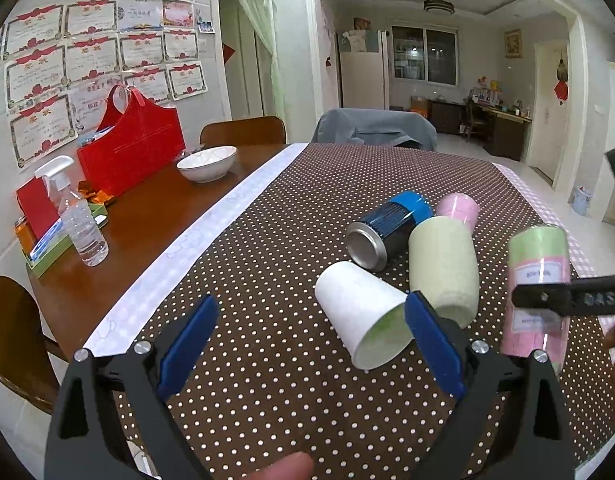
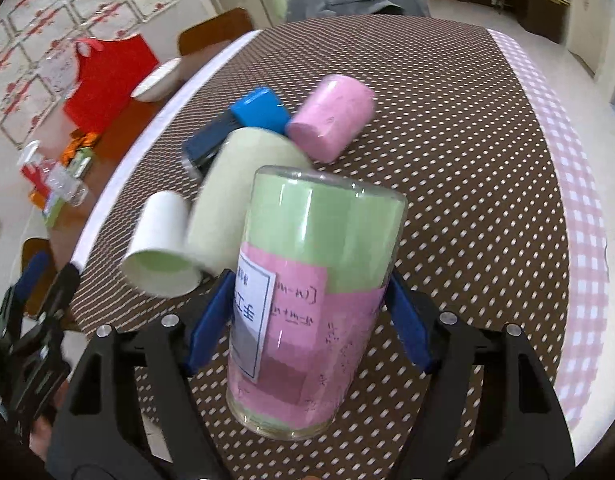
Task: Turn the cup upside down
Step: 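Rotate the jar upright with the right tool and lower it onto the table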
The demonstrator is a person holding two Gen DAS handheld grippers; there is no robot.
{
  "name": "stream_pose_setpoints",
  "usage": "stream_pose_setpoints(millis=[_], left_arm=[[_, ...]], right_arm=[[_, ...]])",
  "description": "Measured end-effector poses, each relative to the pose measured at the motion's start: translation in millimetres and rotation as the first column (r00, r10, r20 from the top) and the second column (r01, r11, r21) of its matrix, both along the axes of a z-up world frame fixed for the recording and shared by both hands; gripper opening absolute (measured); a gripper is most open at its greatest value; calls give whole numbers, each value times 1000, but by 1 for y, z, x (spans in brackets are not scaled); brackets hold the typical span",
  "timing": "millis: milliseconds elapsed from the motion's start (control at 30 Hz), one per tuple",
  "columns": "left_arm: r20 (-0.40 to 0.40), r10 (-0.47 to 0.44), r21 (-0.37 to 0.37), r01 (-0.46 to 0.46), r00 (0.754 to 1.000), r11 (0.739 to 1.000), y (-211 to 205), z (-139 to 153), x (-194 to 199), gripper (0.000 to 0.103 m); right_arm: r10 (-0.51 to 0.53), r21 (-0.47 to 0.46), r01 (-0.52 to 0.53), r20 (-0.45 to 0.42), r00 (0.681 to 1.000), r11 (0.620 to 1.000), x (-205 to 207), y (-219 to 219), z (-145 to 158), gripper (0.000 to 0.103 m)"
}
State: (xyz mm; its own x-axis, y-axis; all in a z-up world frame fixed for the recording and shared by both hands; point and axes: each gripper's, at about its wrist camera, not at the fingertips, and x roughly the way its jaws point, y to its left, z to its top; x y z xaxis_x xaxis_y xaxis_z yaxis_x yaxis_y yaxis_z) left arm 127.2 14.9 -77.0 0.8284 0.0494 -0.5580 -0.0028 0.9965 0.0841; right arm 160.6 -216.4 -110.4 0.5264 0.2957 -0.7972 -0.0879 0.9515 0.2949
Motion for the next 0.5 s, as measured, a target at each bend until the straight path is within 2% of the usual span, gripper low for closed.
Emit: stream_pose_setpoints(millis=[167, 367, 500], left_arm=[[6, -2, 1, 2, 1000, 1000, 1, 1, -12, 93], [7, -14, 0, 14, 1000, 1000, -1, 4, -23, 93], [7, -21, -1, 21, 1000, 1000, 0, 6, -29, 93]], right_arm=[[50, 46, -51, 14, 999, 998, -24, 9, 5, 72], [107, 149, -106, -3, 994, 983, -46, 12, 3, 72], [145, 248, -133, -30, 989, 960, -58, 14, -1, 72]])
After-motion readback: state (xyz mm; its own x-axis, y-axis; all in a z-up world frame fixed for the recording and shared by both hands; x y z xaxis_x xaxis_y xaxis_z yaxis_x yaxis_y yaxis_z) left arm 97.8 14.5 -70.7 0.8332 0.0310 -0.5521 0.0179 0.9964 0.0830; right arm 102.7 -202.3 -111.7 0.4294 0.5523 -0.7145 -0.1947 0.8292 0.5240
